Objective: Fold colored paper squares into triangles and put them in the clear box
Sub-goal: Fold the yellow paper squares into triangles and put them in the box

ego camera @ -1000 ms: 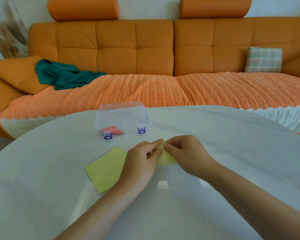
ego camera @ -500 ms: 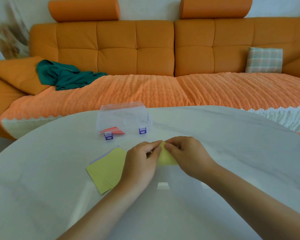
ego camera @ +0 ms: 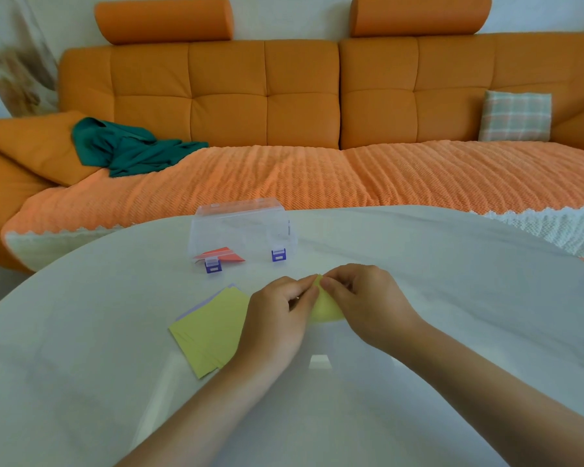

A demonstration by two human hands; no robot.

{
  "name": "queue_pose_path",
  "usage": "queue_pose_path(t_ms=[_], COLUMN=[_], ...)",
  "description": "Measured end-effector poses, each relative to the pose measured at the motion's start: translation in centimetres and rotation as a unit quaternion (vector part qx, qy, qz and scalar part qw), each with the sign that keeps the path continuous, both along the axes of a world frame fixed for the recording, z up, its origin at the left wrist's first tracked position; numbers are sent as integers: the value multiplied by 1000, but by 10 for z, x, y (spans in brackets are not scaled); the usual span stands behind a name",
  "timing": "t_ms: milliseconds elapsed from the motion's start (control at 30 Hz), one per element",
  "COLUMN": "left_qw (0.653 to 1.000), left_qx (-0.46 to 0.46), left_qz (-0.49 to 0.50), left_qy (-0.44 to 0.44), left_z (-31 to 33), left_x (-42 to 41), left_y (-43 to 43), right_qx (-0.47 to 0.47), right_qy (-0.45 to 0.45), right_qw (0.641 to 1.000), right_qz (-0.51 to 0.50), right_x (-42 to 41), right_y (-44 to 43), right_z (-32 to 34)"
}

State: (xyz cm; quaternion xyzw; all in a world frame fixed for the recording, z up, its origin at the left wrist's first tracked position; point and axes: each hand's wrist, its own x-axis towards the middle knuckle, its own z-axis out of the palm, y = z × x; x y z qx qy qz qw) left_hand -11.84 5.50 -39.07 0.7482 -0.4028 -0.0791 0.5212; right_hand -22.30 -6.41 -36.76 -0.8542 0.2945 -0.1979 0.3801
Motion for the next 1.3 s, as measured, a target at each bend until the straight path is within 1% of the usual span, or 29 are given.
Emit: queue_pose_path(t_ms=[133,333,433,500,633,700,800,867,900,933,1000,1067,1133,1200,1300], left_qw=[1000,999,1000,1000,999,1000,991,976,969,967,962,947,933,930,928], left_qx=[-6,7,10,13,10,25,122,183,185,172,153,169,195,201,211], left_qz=[-2,-1,3,9,3,-13,-34,-16,-18,-37,-106,-168,-194,-199,-199], left_qy=[5,-31,-6,21,30,12,-34,-119,-160,-187,-201,-213,-231,-233,-236], left_z=[0,-1,0,0,3,3,4,4,5,6,10,11,8,7,9], left_x=[0,-1,-1,0,-1,-1,-2,-1,0,1,0,-3,-4,-4,-3], left_y=[0,0,-1,0,3,5,10,15,18,21,25,28,30,31,30], right_qx=[-13,-79,-99,-90,-2,35,68,78,72,58,25,-13,-54,-125,-274], right_qy=[8,55,74,63,20,36,93,130,147,163,188,208,220,232,229], right_qw=[1000,994,991,994,1000,999,993,988,986,985,982,978,974,964,934], right_qz=[11,48,49,28,-6,-4,-8,-19,-23,-25,-25,-23,-26,-25,0], right_x=[0,-1,-1,0,1,1,0,-1,-1,-1,-1,0,2,2,-1], right_y=[1,3,2,1,-2,-3,-4,-3,-3,-2,1,4,8,11,12], right_z=[4,6,7,6,6,8,7,4,3,2,1,1,1,-1,0])
